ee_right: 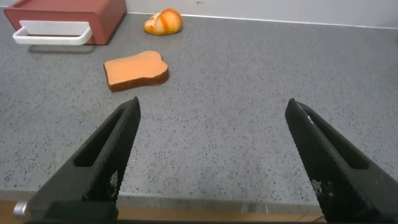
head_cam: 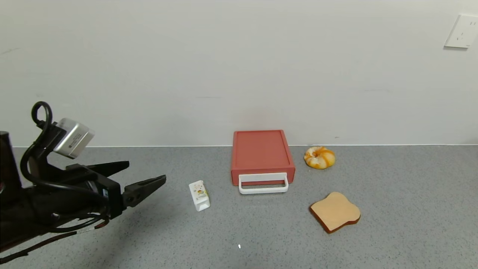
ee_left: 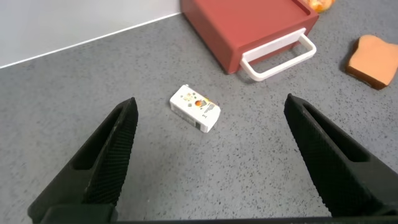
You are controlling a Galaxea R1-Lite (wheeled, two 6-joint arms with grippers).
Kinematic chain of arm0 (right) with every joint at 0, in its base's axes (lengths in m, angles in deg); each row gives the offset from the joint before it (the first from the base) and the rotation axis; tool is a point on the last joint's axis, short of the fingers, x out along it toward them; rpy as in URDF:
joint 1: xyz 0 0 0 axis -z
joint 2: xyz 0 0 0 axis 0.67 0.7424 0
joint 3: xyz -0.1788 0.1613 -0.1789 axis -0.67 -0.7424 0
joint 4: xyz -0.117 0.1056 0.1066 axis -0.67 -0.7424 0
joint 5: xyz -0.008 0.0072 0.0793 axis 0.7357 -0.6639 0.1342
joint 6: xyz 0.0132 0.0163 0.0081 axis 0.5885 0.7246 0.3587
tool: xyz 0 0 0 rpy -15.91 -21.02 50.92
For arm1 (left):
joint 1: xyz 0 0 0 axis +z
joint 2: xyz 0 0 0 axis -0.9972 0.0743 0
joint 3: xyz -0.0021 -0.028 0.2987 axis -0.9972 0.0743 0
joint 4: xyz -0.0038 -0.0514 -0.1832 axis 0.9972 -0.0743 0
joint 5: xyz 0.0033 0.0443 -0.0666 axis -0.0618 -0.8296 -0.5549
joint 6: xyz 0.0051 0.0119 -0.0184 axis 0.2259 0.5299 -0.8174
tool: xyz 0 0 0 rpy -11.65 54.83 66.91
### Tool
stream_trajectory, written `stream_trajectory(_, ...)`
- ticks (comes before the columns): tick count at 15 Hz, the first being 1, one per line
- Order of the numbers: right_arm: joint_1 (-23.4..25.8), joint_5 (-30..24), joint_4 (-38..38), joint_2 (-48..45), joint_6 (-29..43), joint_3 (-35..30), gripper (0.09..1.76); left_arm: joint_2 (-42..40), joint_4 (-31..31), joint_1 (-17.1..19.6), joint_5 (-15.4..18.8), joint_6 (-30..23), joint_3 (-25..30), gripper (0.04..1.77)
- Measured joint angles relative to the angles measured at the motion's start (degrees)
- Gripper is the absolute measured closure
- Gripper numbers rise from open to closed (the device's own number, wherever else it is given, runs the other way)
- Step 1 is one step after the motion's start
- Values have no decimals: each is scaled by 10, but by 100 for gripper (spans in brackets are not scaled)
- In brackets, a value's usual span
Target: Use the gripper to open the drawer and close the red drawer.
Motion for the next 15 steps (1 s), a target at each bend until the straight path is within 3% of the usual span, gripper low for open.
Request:
stream_trajectory(7, 0, 0, 0, 0, 0, 0, 14, -132, -12, 94, -6, 1, 60, 11)
stream_trajectory(10, 0, 0, 0, 0, 0, 0, 14, -207, -78, 126, -6, -1, 64, 11)
stream_trajectory(15, 0, 0, 0, 0, 0, 0, 14, -358, -211, 145, -21, -1, 54, 10)
